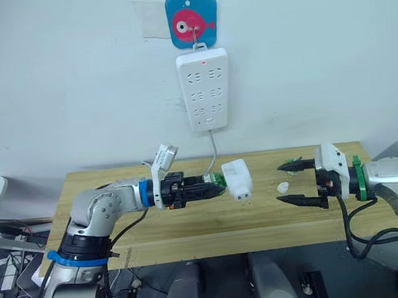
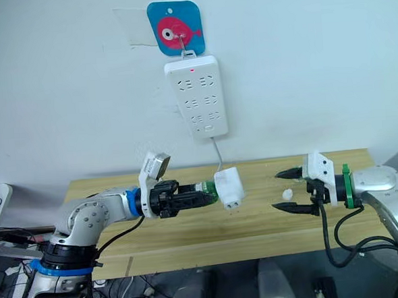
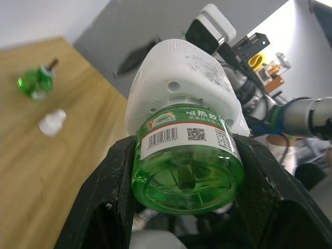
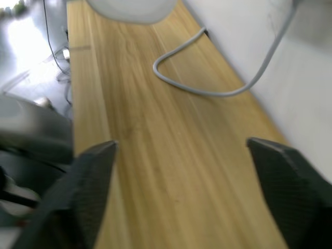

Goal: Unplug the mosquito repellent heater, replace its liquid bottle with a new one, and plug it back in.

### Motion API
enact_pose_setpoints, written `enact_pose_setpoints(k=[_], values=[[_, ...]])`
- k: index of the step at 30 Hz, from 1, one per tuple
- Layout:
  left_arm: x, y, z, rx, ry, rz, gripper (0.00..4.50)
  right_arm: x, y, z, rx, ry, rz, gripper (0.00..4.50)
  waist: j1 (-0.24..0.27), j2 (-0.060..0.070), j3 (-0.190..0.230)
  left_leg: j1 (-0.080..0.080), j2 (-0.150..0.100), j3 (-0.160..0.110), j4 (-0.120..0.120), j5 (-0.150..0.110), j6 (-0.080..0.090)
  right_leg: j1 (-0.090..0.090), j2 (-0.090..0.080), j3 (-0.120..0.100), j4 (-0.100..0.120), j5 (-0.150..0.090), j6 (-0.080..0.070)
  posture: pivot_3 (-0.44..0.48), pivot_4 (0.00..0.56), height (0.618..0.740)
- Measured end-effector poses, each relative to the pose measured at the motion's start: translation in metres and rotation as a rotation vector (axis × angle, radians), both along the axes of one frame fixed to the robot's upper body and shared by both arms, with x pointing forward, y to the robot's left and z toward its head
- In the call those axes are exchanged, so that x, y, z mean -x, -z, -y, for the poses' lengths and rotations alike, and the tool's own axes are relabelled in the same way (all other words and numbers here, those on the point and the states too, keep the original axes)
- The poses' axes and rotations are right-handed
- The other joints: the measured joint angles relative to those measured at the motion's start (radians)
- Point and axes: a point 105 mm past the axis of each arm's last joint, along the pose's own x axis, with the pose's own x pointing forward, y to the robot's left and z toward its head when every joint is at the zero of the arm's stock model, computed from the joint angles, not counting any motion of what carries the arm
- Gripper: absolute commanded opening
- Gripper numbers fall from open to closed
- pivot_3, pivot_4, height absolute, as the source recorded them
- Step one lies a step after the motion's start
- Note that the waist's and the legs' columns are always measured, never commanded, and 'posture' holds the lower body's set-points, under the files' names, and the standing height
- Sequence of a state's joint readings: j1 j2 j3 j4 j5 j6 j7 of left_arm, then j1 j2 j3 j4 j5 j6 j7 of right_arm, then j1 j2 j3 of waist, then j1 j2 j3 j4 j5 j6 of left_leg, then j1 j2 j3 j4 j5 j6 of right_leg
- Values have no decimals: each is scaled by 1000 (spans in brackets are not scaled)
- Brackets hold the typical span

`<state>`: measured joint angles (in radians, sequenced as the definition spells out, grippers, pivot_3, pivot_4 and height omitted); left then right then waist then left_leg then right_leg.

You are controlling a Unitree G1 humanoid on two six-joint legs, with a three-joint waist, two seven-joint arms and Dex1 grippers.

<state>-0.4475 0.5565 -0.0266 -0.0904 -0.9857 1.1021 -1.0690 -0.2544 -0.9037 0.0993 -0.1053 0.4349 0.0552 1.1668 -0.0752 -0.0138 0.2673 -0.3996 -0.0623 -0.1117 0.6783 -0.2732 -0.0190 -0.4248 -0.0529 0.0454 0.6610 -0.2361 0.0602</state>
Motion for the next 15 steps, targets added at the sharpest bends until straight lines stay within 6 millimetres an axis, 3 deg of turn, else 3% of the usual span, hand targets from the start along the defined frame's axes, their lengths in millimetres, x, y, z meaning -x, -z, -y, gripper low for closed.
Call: enact_pose_setpoints(k=[6,15], values=[[5,-2,4,12,52,-52,2234,-7,-15,-20,40,-195,401,4478,-8,0,0,1,0,0,0,0,-1,0,0,1,1,0,0,-133,197,740],[5,-2,5,14,60,-58,2234,5,-21,-40,11,-386,630,4478,-9,0,0,1,1,0,0,0,-1,0,-1,1,1,0,0,-134,204,740]])
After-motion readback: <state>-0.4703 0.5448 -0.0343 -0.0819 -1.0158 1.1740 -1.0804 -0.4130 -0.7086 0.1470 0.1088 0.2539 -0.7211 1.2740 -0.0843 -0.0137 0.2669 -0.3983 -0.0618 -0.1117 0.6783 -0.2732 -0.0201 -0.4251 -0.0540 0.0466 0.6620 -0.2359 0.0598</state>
